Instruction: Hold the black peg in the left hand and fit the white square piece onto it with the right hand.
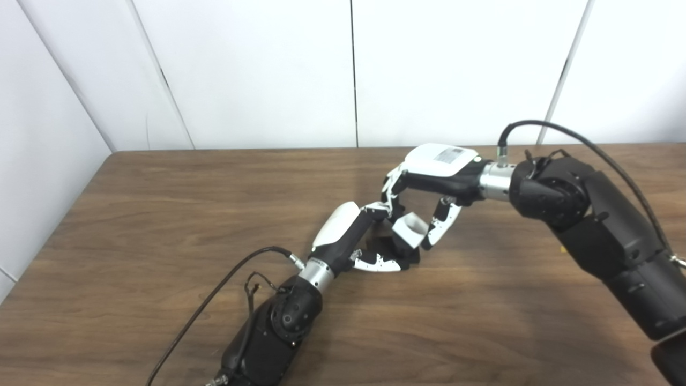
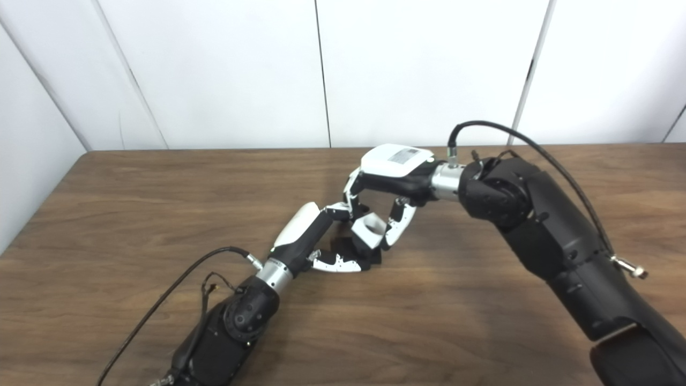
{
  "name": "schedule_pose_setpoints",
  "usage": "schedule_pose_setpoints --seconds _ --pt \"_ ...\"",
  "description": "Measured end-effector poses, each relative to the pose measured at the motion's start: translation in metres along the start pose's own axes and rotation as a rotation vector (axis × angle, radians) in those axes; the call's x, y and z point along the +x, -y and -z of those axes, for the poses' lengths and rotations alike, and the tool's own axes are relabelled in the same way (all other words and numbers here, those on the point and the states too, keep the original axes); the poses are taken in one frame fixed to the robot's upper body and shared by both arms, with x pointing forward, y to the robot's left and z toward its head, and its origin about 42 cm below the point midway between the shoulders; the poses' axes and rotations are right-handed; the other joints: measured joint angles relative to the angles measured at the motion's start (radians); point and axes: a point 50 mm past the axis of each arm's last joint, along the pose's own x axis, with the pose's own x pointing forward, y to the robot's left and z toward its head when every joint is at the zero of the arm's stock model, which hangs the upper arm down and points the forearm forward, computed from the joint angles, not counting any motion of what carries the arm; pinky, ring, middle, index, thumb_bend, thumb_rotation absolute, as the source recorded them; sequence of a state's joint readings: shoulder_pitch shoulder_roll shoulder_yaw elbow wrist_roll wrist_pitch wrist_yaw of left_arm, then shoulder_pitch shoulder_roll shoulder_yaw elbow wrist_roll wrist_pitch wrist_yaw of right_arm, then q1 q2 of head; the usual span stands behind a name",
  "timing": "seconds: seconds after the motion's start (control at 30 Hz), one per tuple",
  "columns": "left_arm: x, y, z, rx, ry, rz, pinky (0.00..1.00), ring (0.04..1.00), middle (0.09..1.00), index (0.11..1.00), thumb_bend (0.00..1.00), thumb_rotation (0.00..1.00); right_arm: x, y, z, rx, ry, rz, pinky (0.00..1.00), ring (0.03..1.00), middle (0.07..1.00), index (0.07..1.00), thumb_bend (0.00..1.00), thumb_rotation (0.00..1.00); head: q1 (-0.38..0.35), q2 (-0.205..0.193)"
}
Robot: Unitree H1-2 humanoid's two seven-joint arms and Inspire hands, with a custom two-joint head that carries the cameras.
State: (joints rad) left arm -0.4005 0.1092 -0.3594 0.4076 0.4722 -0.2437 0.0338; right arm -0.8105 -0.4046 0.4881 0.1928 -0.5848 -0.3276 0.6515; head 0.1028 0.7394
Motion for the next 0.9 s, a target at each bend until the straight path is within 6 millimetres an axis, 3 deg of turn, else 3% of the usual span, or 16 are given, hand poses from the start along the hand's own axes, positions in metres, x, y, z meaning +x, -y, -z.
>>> schedule_pose_setpoints --seconds 0.77,0.9 --pt "0.0 -0.0004 0.0002 0.0 -0.003 -0.001 0.75 0.841 0.823 0.488 0.52 0.07 0.0014 0.0009 -0.002 -0.005 -0.01 -0.014 0.88 0.868 0.794 0.495 0.52 0.15 0.003 0.003" --pt "-0.0001 -0.0005 0.0005 0.0 -0.004 -0.001 0.75 0.835 0.819 0.489 0.52 0.07 0.0019 0.0026 -0.0026 -0.023 -0.031 -0.037 0.87 0.901 0.889 0.898 0.85 0.29 -0.002 0.002"
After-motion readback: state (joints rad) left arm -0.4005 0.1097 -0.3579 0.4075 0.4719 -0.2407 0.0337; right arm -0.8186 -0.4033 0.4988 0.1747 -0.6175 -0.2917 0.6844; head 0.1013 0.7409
